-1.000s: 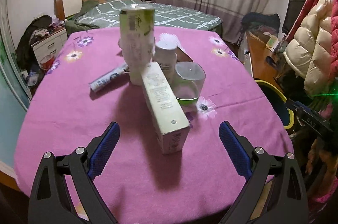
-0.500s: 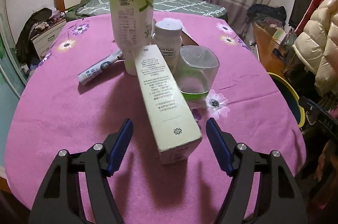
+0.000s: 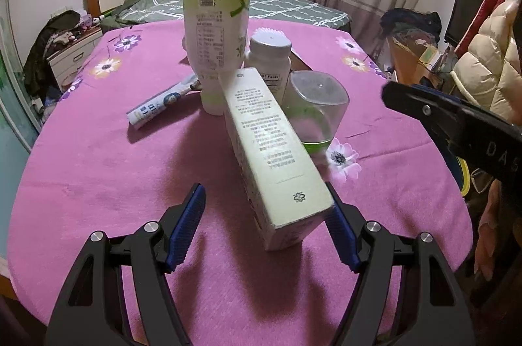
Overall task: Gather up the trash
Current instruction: 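Grasp the clear plastic cup with the right tool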
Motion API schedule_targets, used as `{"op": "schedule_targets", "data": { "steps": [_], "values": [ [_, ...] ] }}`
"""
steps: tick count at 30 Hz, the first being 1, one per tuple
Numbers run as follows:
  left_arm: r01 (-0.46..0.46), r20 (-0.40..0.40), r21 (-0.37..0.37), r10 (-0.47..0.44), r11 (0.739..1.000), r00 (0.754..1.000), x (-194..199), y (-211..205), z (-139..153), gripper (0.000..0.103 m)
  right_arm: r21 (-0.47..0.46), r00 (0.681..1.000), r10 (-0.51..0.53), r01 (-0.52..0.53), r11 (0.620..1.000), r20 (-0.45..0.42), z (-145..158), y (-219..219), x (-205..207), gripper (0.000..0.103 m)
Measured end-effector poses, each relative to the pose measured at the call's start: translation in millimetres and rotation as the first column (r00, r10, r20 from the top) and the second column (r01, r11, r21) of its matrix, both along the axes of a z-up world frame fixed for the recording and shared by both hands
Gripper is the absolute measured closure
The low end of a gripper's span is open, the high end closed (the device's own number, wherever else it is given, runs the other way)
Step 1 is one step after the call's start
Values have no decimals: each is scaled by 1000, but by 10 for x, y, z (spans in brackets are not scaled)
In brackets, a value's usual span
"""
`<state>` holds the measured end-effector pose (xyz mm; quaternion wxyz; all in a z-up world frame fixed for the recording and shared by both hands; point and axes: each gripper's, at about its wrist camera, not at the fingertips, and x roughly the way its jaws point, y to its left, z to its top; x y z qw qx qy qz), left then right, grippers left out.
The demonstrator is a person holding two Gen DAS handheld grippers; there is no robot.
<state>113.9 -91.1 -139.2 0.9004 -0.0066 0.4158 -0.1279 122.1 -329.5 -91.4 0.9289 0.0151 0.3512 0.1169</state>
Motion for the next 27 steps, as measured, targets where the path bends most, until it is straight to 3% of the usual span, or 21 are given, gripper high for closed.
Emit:
{"op": "schedule_targets", "data": {
  "steps": [5,8,20,24,27],
  "values": [
    [-2,-10,-16,2,1000,1000,52,81,-45,37,-7,1000,5,-5,1000,-6,-2,96,48,54],
    [-33,4,11,33,999,999,95,166,-40,41,-7,1000,-2,1,1000,-7,2,136,60,54],
    [-115,-1,-3,115,993,993,135,614,24,42,-2,998,50,-50,999,-43,-112,378,130,53],
    [-155,-11,-35,154,987,988,94,816,34,42,-8,998,48,-49,999,-39,-128,487,196,42],
    [-170,-7,-48,170,984,985,60,897,62,42,-15,998,34,-35,999,-55,-183,563,289,42]
  ]
}}
